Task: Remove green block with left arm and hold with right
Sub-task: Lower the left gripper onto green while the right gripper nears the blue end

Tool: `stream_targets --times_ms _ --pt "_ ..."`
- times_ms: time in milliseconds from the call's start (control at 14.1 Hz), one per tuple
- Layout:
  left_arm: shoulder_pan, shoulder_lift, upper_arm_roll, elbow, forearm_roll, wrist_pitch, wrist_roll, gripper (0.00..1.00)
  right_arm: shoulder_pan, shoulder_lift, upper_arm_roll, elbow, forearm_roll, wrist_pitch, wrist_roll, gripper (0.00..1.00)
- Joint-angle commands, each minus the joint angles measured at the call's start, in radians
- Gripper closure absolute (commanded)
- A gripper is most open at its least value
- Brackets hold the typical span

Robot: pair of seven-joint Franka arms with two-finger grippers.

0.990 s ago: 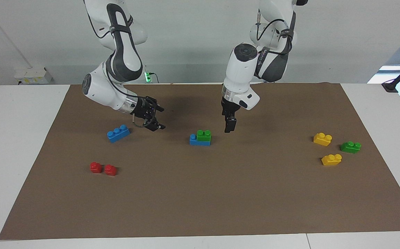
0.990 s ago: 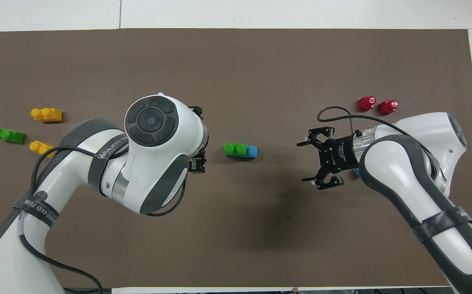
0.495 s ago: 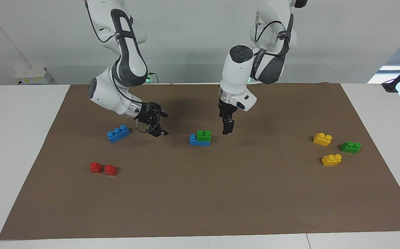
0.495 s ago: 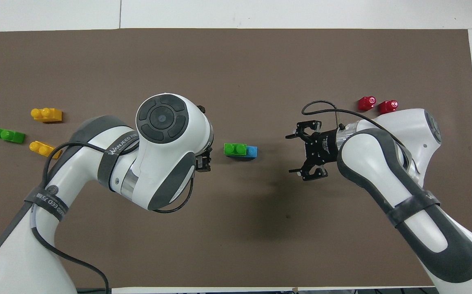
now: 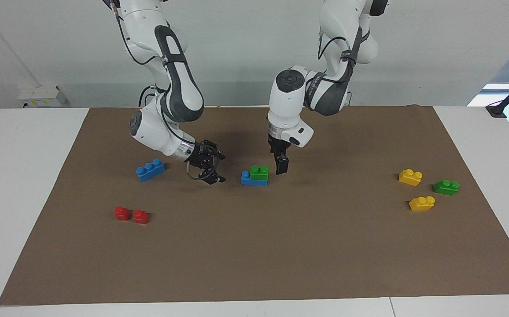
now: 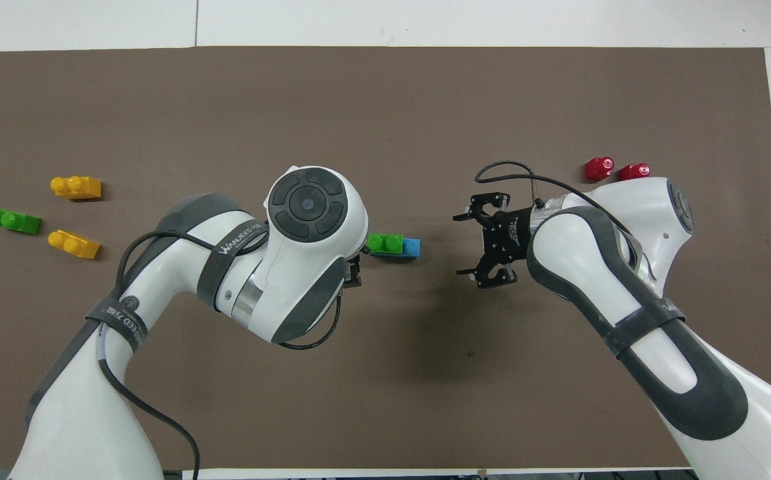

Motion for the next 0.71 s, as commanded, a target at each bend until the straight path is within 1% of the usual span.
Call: stream_targets --times_ms 0,354,566,636 --pt "-0.028 0.05 0.012 0.055 0.018 0.007 -0.029 0.0 0.026 0.044 0.002 0.035 0.064 0.042 0.012 0.0" --pt "-0.032 0.058 0.012 0.055 0.021 0.028 -0.043 0.0 0.066 0.081 0.002 0.051 0.067 0.101 0.009 0.0" --pt "-0.033 0.067 0.012 0.055 0.024 0.045 -0.075 0.0 0.073 0.084 0.002 0.06 0.069 0.105 0.009 0.0" --pt "-0.035 0.067 0.012 0.055 0.029 0.052 -0.092 0.0 0.075 0.106 0.002 0.075 0.069 0.106 0.011 0.0"
